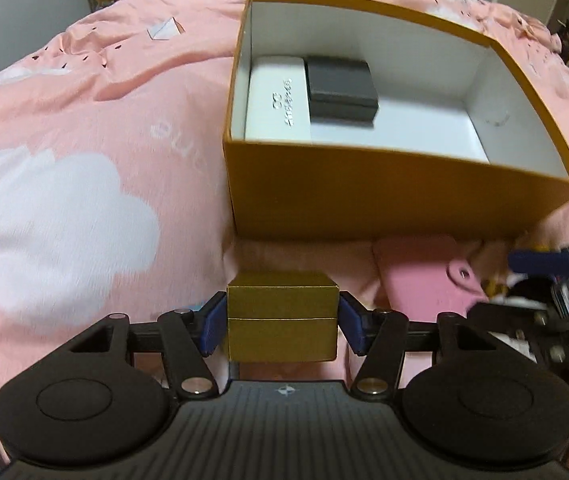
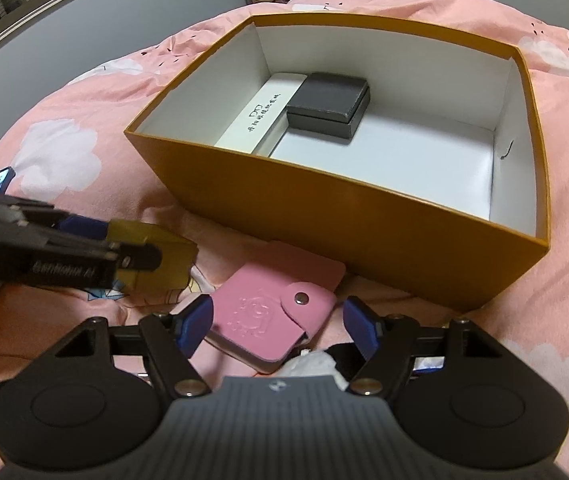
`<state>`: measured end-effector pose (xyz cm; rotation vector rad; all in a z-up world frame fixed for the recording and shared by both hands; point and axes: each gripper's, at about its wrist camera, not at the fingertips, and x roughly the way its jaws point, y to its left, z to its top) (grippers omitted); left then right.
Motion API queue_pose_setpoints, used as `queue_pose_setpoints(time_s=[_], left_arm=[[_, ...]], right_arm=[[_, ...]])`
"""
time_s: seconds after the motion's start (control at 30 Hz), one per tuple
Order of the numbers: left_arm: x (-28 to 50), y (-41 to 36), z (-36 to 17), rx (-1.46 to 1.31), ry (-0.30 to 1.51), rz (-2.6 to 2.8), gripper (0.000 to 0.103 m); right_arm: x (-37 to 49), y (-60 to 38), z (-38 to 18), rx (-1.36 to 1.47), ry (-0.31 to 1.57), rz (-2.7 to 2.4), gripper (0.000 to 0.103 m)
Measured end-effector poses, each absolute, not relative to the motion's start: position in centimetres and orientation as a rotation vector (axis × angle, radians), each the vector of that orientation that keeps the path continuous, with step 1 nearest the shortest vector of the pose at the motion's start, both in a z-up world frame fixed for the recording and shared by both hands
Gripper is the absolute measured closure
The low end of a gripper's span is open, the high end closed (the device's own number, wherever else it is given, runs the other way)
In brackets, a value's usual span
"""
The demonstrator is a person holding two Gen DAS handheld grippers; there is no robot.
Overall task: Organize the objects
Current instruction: 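Grasp and lift the small gold box with the left tool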
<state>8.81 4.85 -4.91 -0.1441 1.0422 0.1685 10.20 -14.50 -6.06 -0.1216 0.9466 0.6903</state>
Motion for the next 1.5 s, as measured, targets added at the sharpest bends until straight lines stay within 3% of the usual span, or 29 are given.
queue_pose_setpoints(time_s=[0.43, 0.77, 1.07, 1.27, 1.5], left_arm=[[9.0, 4.3, -6.7, -0.090, 1.081, 0.153, 0.035], [6.8, 3.3, -3.3, -0.075, 1.045, 0.096, 0.036], [4.9, 1.0, -2.5, -0.041, 1.029, 0.047, 0.036], [4.3, 0.8, -2.4, -0.035, 1.012, 0.045, 0.036], [3.7, 1.0, -2.5, -0.038, 1.006, 0.042, 0.036]], right_arm=[[11.1, -14.8, -6.9, -0.089, 0.992, 0.672, 0.030], [10.6, -16.7, -3.9, -0.010, 1.021, 0.725, 0.031], [8.3, -18.5, -3.2, 0.060, 1.179, 0.680, 0.031], [8.5, -19.9, -4.7, 0.105, 1.321, 0.650, 0.041], [9.0, -19.9, -6.8, 0.176, 1.487, 0.668, 0.043]])
